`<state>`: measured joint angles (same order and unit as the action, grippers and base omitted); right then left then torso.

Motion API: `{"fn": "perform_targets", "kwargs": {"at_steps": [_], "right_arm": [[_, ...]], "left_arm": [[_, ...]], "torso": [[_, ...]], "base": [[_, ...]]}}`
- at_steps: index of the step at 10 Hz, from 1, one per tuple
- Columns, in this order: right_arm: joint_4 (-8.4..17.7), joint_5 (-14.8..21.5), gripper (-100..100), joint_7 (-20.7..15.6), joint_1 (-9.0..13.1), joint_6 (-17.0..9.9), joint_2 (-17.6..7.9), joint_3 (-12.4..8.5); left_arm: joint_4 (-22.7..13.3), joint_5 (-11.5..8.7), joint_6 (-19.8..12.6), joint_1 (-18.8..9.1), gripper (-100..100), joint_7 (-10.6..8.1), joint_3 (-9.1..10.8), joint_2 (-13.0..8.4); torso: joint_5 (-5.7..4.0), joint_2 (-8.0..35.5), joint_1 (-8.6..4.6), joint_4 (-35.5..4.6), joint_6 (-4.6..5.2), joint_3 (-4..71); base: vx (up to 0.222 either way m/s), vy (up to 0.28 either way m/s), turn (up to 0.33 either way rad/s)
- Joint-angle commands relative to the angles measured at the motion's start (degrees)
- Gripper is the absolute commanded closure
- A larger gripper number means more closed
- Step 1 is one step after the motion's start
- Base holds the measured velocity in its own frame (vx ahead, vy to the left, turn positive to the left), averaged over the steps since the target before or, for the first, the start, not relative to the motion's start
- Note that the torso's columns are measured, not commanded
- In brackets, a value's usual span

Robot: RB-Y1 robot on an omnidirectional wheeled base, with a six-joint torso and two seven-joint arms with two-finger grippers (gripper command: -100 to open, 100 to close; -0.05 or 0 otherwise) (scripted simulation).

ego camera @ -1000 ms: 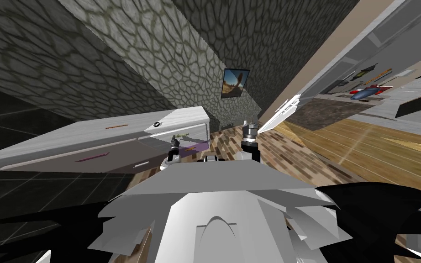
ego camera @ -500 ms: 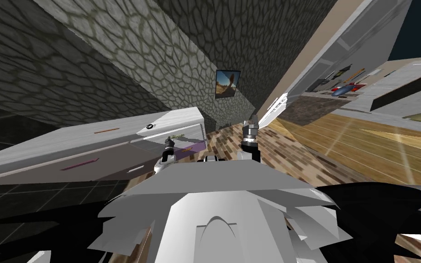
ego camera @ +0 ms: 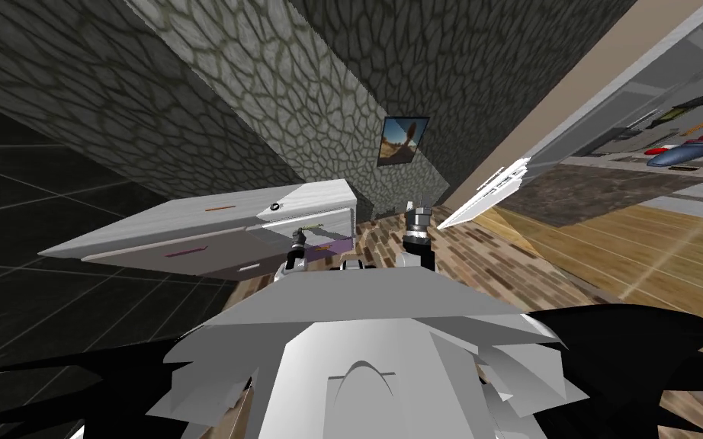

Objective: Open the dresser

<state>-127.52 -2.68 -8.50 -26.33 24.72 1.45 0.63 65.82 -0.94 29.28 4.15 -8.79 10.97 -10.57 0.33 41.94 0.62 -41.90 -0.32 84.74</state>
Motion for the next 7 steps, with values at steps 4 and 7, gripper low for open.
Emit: {"fn": "perform_targets", "kwargs": {"at_steps": [4,7], "right_arm": [[0.0,0.0,0,0.0,0.0,0.0,0.0,0.0],[0.0,0.0,0,0.0,0.0,0.0,0.0,0.0]], "left_arm": [[7.6,3.2,-2.4,4.2,100,4.11,-6.66,7.6],[11.9,5.0,-3.4,6.3,100,6.35,-10.39,11.7]], "torso": [[-0.06,-0.1,-0.17,0.0,0.16,0.1],[-0.20,0.1,-0.44,-0.1,0.22,-0.1]], "base": [[0.063,0.084,0.180],[0.051,0.061,0.195]]}}
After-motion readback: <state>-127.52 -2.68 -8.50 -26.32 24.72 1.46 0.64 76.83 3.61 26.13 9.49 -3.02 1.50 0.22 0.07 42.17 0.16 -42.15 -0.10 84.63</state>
